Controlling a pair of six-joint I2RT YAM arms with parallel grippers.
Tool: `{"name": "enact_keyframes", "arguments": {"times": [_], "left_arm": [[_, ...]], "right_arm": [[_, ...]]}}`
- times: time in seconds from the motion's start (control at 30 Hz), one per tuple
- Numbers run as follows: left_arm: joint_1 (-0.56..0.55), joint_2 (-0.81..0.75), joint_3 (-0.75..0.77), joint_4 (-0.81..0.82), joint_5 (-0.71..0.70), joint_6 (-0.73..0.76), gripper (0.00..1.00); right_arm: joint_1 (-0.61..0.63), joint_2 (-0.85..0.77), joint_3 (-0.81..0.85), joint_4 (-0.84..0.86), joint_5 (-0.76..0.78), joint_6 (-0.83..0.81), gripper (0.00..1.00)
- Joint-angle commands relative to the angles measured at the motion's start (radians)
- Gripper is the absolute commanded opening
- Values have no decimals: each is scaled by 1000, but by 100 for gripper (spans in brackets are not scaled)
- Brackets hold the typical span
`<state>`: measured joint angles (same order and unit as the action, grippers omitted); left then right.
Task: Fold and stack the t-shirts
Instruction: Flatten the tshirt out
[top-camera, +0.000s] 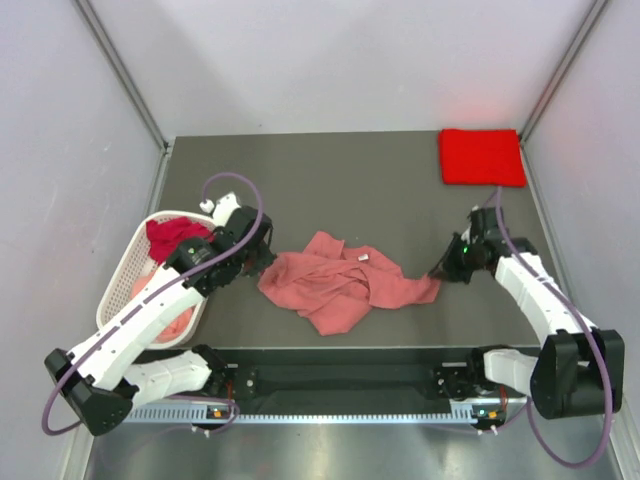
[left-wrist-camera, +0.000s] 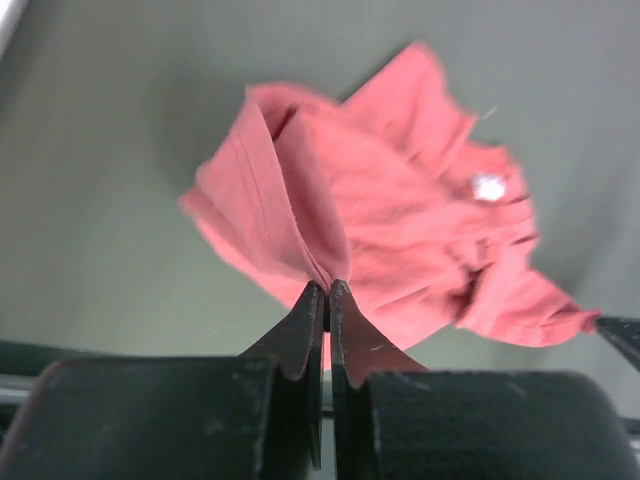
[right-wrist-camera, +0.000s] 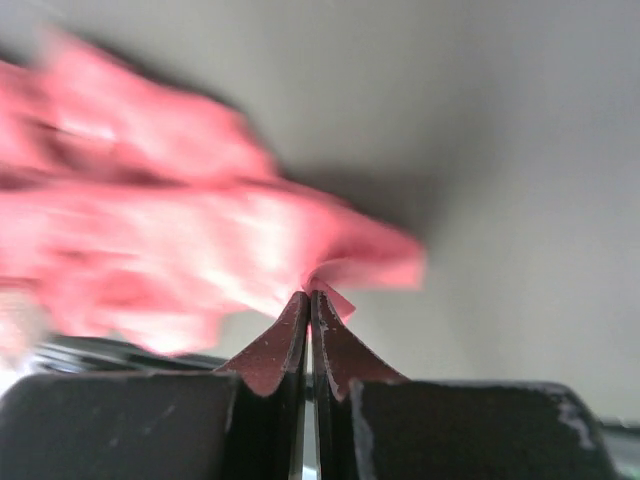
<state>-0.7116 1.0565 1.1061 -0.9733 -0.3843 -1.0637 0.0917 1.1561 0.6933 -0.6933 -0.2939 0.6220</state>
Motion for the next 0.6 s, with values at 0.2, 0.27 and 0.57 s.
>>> {"name": "enact_keyframes", "arguments": {"times": [0.2, 0.27, 0.57], "left_arm": [[124, 42, 253, 88, -64, 122, 0], [149, 60, 303, 122, -64, 139, 0], [170, 134, 567, 191, -50, 188, 0]], "right_arm": [[-142, 83, 449, 188, -195, 143, 0], [-162, 103, 532, 254, -228, 168, 0], [-279, 77, 722, 543, -318, 456, 0]]}}
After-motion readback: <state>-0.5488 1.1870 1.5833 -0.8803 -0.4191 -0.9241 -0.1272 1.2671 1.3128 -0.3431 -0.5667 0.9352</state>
